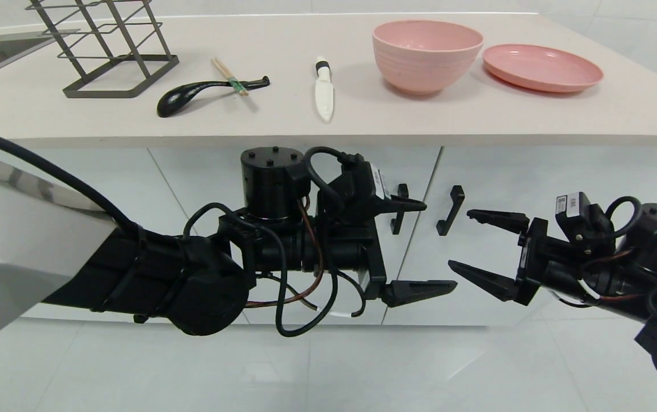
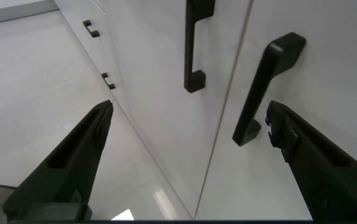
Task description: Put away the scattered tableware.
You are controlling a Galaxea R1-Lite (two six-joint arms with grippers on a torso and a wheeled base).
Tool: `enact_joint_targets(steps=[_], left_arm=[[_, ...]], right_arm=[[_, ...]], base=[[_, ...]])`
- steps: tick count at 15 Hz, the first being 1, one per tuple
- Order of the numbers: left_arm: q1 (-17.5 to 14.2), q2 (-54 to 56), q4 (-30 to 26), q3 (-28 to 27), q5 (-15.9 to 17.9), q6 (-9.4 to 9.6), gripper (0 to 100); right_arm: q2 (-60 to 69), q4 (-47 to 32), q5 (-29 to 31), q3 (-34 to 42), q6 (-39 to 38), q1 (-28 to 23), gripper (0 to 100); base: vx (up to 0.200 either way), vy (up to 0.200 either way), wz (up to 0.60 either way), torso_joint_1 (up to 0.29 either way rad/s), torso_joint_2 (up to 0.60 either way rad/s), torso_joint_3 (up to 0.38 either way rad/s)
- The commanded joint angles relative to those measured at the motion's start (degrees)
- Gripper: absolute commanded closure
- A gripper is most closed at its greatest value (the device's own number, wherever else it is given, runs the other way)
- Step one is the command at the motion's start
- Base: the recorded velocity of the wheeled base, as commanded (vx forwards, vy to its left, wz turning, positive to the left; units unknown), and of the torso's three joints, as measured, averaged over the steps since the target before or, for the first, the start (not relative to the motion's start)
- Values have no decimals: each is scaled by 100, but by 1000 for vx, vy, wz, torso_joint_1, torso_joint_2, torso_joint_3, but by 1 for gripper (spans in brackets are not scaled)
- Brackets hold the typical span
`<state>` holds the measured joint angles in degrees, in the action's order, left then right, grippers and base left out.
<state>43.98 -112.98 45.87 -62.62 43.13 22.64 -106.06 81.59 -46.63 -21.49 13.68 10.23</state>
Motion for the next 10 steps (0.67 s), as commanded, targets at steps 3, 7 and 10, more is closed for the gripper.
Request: enact_joint_targets(steps=[3, 7, 10], left_arm=[[260, 110, -35, -13, -103, -67, 0], [198, 127, 36, -48, -279, -383, 0], [190, 127, 141, -48, -630, -743, 0]], right_arm=[[-126, 41, -22, -57, 3, -153, 0], [-442, 59, -259, -479, 118, -109, 0], [-574, 59, -277, -540, 126, -47, 0]], base=[[0, 0, 0, 0, 0, 0], [0, 0, 0, 0, 0, 0], [0, 0, 0, 0, 0, 0]])
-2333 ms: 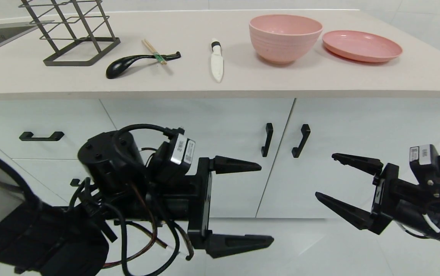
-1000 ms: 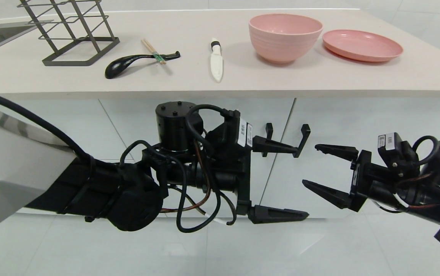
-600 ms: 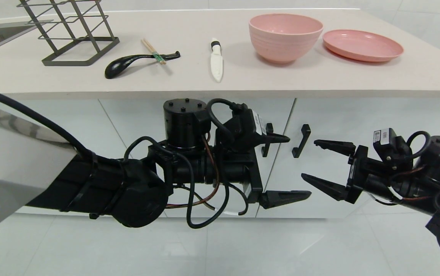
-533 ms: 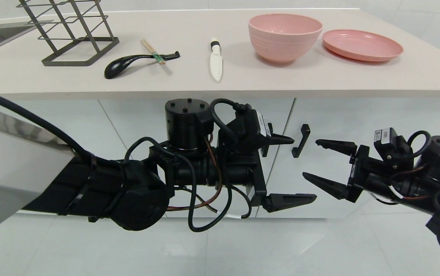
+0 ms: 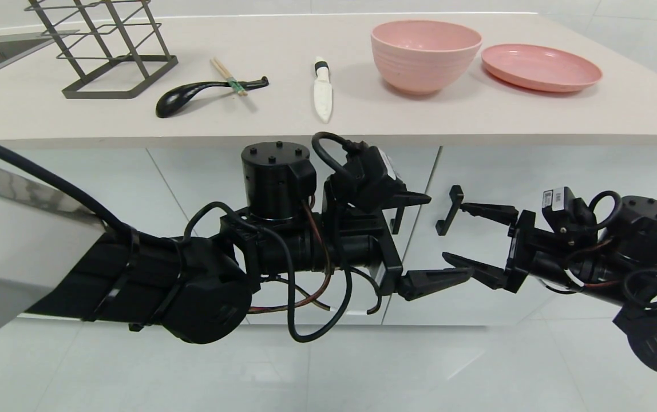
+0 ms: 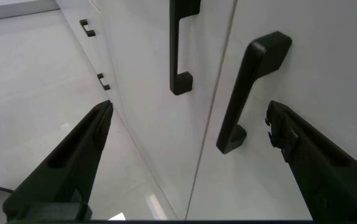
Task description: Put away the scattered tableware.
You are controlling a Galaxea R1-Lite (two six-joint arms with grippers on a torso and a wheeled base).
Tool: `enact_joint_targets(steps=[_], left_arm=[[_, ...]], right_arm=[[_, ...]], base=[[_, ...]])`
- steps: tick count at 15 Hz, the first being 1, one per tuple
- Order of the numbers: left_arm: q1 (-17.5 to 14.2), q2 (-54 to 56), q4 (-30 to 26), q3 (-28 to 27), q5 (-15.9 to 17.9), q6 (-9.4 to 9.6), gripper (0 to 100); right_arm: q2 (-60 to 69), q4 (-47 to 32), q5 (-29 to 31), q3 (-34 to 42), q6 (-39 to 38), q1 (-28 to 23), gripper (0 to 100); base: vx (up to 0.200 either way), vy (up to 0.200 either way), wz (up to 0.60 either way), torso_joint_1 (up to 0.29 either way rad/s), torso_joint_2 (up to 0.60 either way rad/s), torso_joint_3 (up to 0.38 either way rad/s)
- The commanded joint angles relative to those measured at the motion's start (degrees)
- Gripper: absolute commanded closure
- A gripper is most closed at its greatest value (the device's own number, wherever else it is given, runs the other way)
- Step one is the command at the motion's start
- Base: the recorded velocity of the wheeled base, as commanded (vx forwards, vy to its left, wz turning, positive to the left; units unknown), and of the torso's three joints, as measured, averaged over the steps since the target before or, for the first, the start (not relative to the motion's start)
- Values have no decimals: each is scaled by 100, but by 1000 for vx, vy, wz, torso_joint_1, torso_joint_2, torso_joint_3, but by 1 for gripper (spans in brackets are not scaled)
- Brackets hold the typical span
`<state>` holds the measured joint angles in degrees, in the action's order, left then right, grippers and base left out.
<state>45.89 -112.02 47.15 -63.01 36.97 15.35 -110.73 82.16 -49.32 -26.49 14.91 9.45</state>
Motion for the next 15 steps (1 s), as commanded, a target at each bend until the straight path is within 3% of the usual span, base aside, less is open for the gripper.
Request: enact_joint_targets(steps=[1, 8, 15], left_arm=[[-1, 31, 57, -9, -59, -76, 0], [-18, -30, 101, -9, -68, -85, 0], [-176, -277, 171, -334, -76, -111, 0]], right_arm=[[-160, 1, 2, -111, 3, 40, 0], [-362, 72, -139, -374, -6, 400, 0], [-54, 89, -851, 197, -23, 374, 0]], base=[[0, 0, 0, 0, 0, 0], [0, 0, 0, 0, 0, 0], [0, 0, 0, 0, 0, 0]])
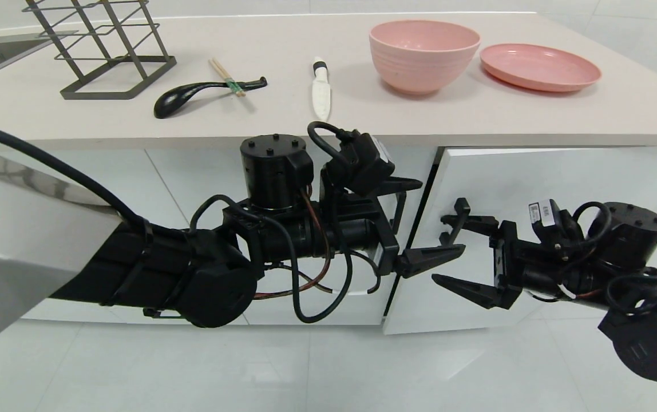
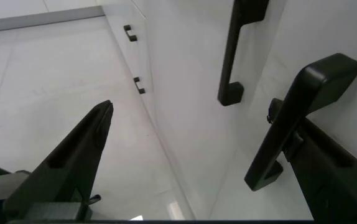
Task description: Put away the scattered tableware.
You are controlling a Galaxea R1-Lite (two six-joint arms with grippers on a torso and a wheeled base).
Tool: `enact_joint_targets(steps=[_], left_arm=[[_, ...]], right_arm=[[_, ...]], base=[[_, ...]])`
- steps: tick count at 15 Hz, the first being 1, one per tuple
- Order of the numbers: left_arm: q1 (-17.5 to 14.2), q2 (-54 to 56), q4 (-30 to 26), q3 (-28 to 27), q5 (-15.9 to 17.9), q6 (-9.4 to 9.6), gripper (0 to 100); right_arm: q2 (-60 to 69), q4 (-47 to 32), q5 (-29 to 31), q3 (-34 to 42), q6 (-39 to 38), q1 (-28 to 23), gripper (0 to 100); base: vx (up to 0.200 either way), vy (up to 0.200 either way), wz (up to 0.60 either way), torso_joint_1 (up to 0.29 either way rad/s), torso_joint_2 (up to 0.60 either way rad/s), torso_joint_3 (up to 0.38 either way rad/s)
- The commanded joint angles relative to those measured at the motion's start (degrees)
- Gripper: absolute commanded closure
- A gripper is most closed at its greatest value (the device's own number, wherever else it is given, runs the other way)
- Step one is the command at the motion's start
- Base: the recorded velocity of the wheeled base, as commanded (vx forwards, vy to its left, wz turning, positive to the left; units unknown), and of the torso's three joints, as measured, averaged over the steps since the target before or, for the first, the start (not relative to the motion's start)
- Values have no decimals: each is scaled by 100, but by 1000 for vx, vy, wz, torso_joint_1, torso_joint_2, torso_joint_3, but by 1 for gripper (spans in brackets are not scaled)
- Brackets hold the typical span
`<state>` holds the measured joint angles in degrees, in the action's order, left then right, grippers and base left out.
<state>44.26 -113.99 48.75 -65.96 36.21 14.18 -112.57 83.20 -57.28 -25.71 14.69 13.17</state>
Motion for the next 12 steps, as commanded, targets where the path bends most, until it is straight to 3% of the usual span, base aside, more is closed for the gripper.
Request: enact_joint_targets(steps=[1, 7, 11, 12], left_arm=[[-14, -193, 29, -162, -8, -20, 0], [91, -826, 425, -786, -35, -170, 0], [320, -1160, 653, -1200, -26, -196, 0], [408, -1266, 812, -1287, -26, -310, 0]], right_arm=[[297, 12, -108, 303, -1, 2, 0], [947, 21, -116, 998, 25, 125, 0], [912, 21, -99, 963, 43, 98, 0], [859, 21, -99, 945, 52, 98, 0]], base=[[0, 0, 0, 0, 0, 0], [0, 0, 0, 0, 0, 0], [0, 0, 0, 0, 0, 0], [0, 0, 0, 0, 0, 0]])
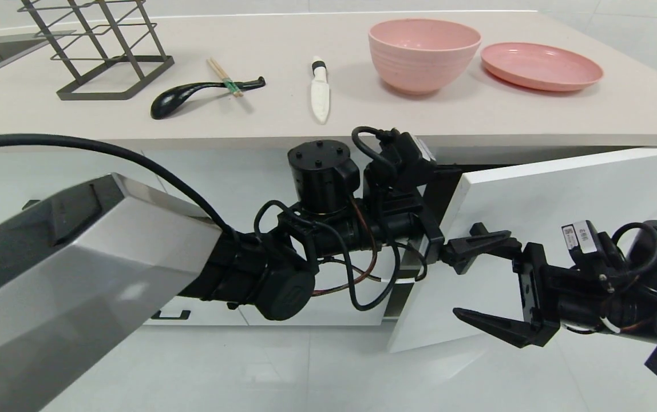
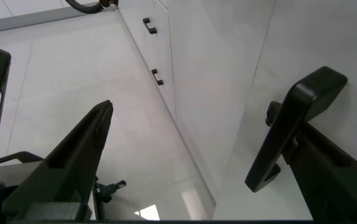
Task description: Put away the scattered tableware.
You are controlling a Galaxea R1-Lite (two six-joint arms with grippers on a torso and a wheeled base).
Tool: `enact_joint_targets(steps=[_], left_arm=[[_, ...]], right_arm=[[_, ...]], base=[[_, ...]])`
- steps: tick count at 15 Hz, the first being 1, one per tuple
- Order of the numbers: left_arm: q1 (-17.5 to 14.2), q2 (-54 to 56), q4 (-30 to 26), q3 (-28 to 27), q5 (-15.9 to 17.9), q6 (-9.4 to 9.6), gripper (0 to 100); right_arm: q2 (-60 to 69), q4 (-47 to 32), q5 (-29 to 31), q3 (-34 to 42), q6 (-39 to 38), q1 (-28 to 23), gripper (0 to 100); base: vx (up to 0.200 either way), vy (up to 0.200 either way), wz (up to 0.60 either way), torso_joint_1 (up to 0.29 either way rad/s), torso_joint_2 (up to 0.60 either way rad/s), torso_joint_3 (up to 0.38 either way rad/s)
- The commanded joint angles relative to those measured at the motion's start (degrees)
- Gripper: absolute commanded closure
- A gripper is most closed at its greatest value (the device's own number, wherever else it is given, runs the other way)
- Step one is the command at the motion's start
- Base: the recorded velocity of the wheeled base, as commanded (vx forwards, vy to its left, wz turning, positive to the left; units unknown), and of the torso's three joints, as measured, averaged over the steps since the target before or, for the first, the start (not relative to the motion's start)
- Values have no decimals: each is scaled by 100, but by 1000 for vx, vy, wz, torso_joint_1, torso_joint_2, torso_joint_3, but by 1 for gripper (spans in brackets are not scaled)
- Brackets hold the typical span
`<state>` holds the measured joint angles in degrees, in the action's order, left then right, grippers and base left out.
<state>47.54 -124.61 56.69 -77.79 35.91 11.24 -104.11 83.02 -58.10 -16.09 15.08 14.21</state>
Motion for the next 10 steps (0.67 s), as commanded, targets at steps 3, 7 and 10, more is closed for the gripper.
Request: enact_joint_targets(steps=[3, 7, 10], left_arm=[[264, -380, 211, -219, 3, -140, 0], [343, -397, 308, -228, 3, -157, 0], [405, -450, 326, -333, 3, -157, 0]], right_arm=[[-83, 39, 9, -87, 21, -68, 0], [-259, 39, 0, -122, 39, -446, 0], [-321, 30, 0, -131, 39, -630, 0]], base=[[0, 0, 0, 0, 0, 0], [0, 0, 0, 0, 0, 0], [0, 0, 0, 0, 0, 0]])
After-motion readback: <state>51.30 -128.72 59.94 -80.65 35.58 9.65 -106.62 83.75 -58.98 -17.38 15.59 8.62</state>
